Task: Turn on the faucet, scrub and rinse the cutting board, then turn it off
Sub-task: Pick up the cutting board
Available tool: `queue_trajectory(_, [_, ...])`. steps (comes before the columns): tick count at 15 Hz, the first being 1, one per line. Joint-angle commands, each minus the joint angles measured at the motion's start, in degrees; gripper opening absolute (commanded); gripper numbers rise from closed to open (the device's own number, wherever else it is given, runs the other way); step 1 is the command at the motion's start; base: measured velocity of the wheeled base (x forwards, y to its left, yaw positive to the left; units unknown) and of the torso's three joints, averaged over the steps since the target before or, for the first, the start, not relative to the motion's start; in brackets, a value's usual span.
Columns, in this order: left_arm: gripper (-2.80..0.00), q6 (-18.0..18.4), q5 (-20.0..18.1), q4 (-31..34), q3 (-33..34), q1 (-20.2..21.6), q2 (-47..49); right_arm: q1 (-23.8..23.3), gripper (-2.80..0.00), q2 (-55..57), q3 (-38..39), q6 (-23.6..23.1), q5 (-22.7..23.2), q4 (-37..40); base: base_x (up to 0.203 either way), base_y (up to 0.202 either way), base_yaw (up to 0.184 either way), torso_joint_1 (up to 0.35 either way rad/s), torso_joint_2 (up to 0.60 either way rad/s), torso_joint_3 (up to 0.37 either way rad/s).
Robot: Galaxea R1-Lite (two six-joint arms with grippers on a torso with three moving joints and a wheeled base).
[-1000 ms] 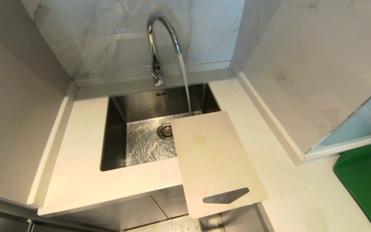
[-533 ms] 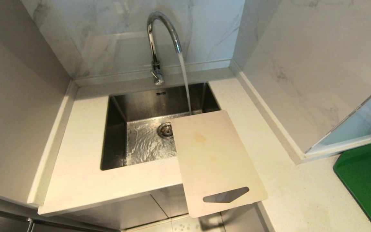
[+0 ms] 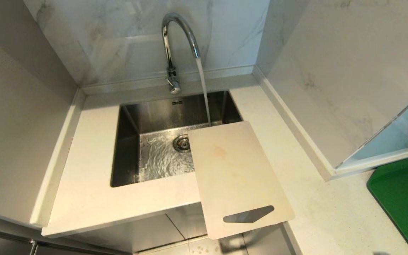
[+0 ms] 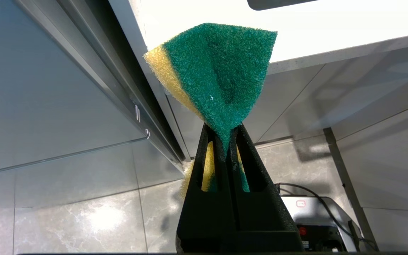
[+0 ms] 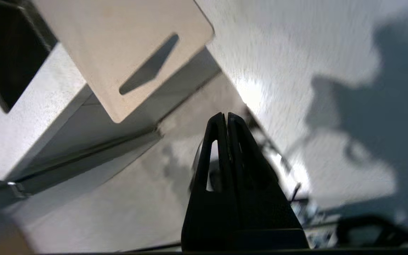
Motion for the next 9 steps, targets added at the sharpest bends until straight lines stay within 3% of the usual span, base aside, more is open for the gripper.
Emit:
queue_trajectory(1, [-2.8, 0.0, 0.0, 0.1, 0.0, 0.0, 0.1, 1.4, -2.8, 17.1, -2.7, 10.7, 0.7, 0.5, 0.0, 0.0, 0.0, 0.0, 0.0, 0.0])
queue_trajectory(5, [-2.8, 0.0, 0.0, 0.1, 0.0, 0.0, 0.1, 6.7, -2.8, 29.0, -5.3, 23.9, 2.2, -5.9, 0.0, 0.0, 0.0, 0.0, 0.0, 0.0])
queue_trajectory(9, [-2.8, 0.0, 0.0, 0.1, 0.0, 0.0, 0.1, 10.5, -2.8, 39.8, -5.8, 27.1, 2.5, -13.9, 0.0, 0.0, 0.0, 0.0, 0.0, 0.0])
